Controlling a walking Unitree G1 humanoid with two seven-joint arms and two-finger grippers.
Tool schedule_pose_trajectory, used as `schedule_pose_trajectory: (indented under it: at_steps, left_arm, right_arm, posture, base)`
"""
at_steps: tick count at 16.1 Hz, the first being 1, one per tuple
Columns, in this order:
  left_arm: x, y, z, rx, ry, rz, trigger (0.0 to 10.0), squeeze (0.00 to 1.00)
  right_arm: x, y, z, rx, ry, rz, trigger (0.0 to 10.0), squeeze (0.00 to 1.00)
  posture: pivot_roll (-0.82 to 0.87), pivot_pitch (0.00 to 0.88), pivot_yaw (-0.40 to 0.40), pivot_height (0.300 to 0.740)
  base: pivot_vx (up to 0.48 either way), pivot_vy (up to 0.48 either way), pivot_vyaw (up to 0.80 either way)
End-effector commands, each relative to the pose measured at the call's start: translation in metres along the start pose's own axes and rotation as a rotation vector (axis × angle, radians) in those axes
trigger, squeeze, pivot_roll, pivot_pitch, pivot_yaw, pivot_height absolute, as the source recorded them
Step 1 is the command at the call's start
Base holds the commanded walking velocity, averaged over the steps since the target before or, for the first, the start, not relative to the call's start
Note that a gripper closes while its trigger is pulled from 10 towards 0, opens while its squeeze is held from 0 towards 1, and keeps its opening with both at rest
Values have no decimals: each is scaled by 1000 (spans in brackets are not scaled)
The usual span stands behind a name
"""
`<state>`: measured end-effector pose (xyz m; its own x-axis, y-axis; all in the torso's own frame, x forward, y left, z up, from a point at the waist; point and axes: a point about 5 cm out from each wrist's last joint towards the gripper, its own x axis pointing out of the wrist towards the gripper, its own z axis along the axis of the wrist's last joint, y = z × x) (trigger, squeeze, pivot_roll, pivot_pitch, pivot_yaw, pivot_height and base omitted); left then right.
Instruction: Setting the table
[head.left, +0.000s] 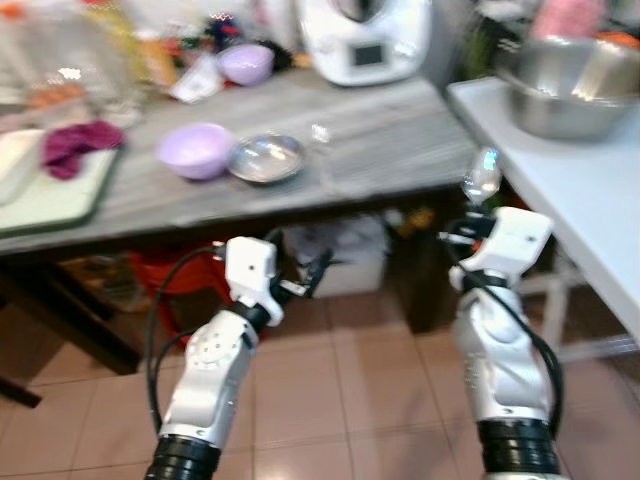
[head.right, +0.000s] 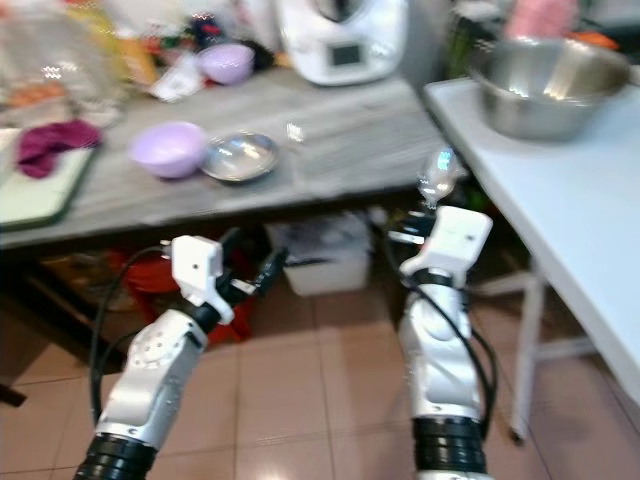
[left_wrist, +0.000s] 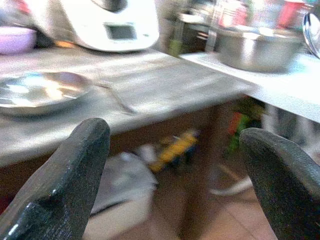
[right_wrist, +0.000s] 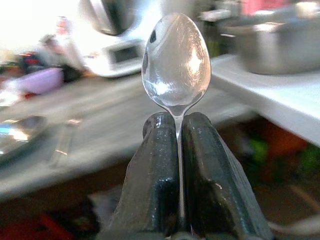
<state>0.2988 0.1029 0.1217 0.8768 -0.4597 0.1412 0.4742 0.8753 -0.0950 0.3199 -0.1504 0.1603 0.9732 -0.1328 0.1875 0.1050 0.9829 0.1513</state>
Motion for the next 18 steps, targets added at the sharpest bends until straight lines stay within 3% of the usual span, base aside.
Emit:
schedule_pose_trajectory:
  at_steps: [1,11,18]
  left_arm:
    - [-2,6,-1,3,9,17,10000,0]
    - [-4,6,-3,17,25,31,10000,0]
    - [-15,17,-3,77,29,88,10000,0]
  right_arm:
    - [0,7,1,6,-5,17,10000,0]
    - [0,8,2,-26,-15,29,10000,0]
    - [-1,6,0,-35,0,41,10000,0]
  posture:
    - [-89,103,125,740]
    - [-85,109,125,740]
    - [-97,104,117,740]
  base:
    - [472,0,0]
    - [422,0,281]
    - [0,0,0]
